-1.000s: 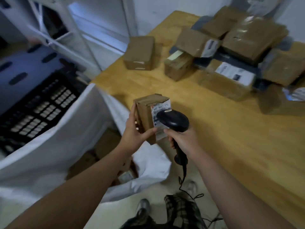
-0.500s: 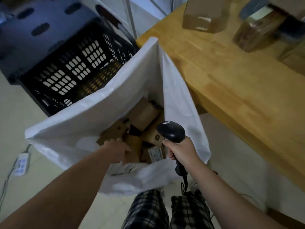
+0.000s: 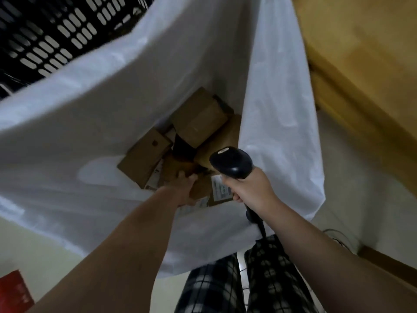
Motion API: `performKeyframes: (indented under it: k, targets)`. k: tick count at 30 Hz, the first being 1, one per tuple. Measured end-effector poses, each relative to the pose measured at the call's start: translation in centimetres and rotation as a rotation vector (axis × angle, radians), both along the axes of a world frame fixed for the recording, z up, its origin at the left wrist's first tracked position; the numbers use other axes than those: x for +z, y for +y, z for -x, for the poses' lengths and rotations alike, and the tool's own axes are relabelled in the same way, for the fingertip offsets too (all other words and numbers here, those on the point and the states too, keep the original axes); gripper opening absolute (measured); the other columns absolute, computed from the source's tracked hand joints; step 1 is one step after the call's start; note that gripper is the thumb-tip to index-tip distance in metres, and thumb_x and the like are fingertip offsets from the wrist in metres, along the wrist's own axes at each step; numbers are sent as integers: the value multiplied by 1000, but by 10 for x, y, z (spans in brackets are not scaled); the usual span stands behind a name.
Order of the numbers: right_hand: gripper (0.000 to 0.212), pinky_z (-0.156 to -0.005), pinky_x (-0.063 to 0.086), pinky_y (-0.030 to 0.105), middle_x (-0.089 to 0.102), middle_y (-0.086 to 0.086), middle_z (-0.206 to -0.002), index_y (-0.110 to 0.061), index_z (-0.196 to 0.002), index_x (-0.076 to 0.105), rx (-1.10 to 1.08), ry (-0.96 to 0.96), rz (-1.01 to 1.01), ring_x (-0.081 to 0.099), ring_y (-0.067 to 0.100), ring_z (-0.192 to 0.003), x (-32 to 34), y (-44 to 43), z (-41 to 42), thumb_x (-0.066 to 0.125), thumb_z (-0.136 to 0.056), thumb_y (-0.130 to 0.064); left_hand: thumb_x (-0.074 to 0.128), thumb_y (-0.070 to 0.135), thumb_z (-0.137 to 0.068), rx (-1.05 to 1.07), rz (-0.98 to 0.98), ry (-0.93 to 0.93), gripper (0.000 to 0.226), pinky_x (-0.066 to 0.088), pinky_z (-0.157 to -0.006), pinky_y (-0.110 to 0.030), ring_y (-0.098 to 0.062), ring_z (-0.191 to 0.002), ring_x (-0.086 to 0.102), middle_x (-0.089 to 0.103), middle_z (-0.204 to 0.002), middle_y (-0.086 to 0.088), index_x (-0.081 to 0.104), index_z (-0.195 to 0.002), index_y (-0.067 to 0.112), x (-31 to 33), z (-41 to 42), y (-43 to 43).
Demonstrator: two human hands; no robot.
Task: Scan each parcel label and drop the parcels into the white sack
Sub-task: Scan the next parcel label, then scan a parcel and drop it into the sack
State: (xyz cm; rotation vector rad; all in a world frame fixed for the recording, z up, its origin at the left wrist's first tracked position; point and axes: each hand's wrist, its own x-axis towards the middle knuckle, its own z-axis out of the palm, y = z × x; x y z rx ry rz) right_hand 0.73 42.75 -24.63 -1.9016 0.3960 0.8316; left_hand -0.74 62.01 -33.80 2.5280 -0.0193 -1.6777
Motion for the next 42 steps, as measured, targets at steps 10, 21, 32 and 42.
performKeyframes:
  k: [10, 21, 32, 42]
  targets:
    - [19, -60, 53, 27, 64, -3, -70, -18, -96, 63, -59, -87, 66, 64, 14, -66, 17, -26, -3, 73, -81, -22, 51, 51, -93, -228, -116, -279, 60, 34, -105, -44, -32, -128, 36, 35, -141, -13, 36, -141, 19, 42, -28, -29]
    - [16, -55, 45, 28, 58, 5, -60, -13, -73, 60, -314, -218, 101, 56, 18, -51, 126, -121, -13, 72, -84, -14, 44, 27, -99, -385, 20, -775, 36, 39, -95, -39, -30, -120, 42, 44, -131, -10, 42, -133, 15, 195, -83, -107]
    - [13, -60, 39, 30, 54, 9, -62, -5, -76, 60, -500, -493, 238, 53, 24, -62, 209, -264, -35, 68, -84, -12, 45, 35, -99, -518, 272, -1021, 45, 39, -98, -39, -29, -127, 38, 41, -138, -9, 40, -139, 15, 298, -147, -271]
    - [12, -51, 37, 21, 59, -4, -67, -15, -86, 57, -518, -586, 539, 56, 12, -64, 226, -406, -82, 68, -81, -18, 44, 43, -98, -428, 386, -966, 54, 42, -100, -42, -31, -127, 38, 38, -141, -12, 36, -143, 14, 288, -216, -417]
